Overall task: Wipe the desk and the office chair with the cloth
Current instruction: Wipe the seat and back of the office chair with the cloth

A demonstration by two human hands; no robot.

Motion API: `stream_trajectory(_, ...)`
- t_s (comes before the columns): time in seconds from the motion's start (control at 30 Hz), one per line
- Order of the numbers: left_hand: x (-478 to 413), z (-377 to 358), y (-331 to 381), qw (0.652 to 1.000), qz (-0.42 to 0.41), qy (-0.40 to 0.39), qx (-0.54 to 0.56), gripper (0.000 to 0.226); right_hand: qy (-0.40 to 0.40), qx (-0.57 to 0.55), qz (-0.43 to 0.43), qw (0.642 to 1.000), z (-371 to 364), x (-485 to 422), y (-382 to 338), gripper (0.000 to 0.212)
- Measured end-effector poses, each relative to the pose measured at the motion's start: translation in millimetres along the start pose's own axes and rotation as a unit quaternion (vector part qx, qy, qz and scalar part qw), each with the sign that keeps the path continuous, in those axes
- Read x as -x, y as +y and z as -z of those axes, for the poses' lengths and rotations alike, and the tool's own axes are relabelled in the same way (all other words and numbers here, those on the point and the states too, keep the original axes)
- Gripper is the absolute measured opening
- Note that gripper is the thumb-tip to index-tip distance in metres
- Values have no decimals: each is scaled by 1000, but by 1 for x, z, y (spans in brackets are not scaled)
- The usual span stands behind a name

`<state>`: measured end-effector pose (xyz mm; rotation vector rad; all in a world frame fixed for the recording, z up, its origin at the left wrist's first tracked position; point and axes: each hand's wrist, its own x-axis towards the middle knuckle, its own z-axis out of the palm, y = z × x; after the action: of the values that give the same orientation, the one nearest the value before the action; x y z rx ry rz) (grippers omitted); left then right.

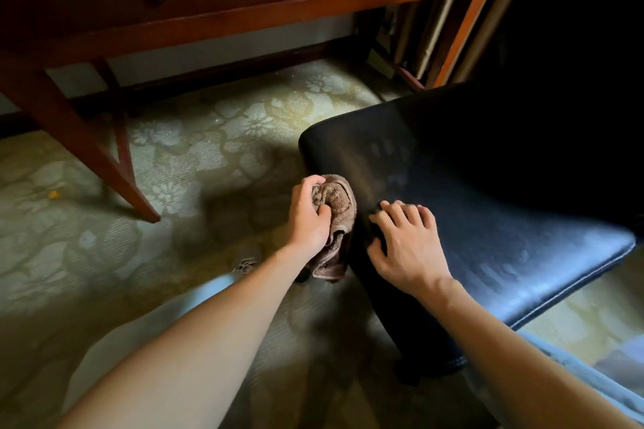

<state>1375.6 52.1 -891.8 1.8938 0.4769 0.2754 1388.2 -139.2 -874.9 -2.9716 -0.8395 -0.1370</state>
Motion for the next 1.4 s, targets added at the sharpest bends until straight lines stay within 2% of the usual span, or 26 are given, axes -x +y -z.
stream_trajectory(0.07, 4, 1, -2, 1000, -2, -10, -2, 45, 46, 0, -39, 998, 3, -22, -16, 29)
stream_trajectory(0.1, 5, 1, -4, 1000, -5, -14, 1, 45, 57, -2, -43, 997, 2, -34, -21, 28)
stream_trajectory(0.17, 5, 3, -6, 1000, -11, -8, 11, 46, 54, -11, -14, 998, -3, -57, -26, 41)
stream_trajectory(0.23, 1, 6, -7, 1000, -2, 14, 13, 47, 11, -14, 11, 1000, -11, -67, -24, 56)
stream_trajectory(0.3, -1, 8, -9, 1000, 0, 18, 5, 47, -30, 4, 20, 999, -20, -63, -20, 60)
stream_trajectory(0.63, -2, 17, -10, 999, -25, 13, -34, 46, -18, 23, 42, 999, -27, -43, -17, 60)
stream_trajectory(1.1, 19, 17, -16, 999, -27, 7, -27, 49, -27, 34, 117, 992, -20, -10, 14, 60)
stream_trajectory(1.4, 44, 22, -26, 998, -44, 21, -48, 58, -40, 21, 160, 986, -11, 12, 30, 60)
